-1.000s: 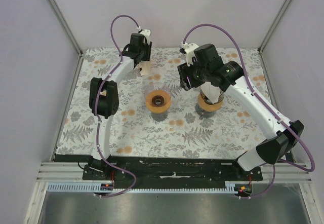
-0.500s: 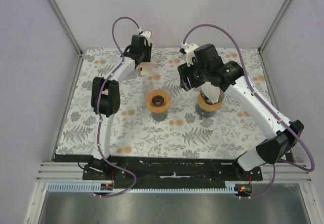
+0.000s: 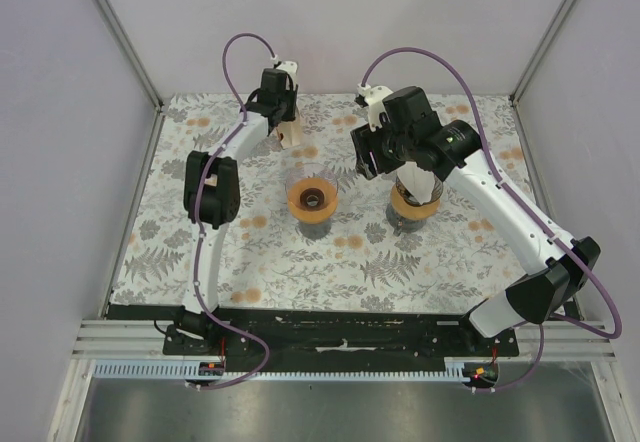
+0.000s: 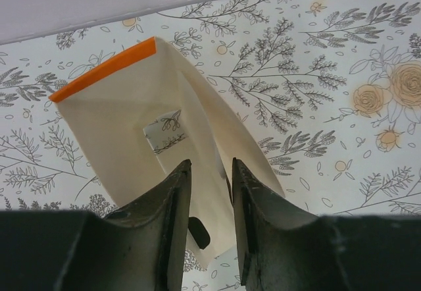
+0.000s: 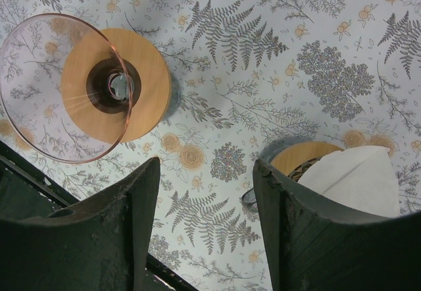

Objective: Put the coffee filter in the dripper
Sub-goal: Pick up the coffee filter from the coffee filter holder.

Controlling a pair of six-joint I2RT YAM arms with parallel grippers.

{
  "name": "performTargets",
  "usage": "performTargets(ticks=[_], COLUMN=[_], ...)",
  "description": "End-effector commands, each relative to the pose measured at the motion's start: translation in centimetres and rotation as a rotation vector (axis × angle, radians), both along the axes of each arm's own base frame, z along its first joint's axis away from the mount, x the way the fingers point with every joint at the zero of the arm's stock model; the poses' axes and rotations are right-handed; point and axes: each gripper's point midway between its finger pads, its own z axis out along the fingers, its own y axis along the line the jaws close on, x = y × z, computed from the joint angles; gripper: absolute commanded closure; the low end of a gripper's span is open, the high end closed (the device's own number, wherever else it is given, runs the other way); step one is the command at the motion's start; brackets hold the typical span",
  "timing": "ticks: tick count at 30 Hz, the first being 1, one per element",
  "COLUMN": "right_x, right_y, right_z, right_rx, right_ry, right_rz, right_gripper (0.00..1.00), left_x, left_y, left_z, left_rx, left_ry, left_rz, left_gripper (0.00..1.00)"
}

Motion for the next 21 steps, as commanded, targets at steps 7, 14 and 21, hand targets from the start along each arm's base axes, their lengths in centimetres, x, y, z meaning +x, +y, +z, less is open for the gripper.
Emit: performTargets(ticks=[7, 14, 21], right_x=[0.5, 0.3, -0.5], right_y=[0.5, 0.3, 0.1], right_z=[1.9, 2.4, 4.4], right_rx=[0.036, 0.045, 0.090], right_ry=[-0.039, -0.049, -0.093], right_rz=[0.001, 0.000, 0.008], right_gripper=[0.35, 0.35, 0.34], left_x=[0.9, 0.6, -2.6], left_y=[1.2, 1.9, 3.5], left_z=[-0.1, 2.9, 9.8], left_rx=[-0.003, -0.054, -0.211], left_ry=[-0.009, -0.025, -0.022], left_rz=[0.058, 0.068, 0.008], left_gripper=[0.70, 0.98, 0.98])
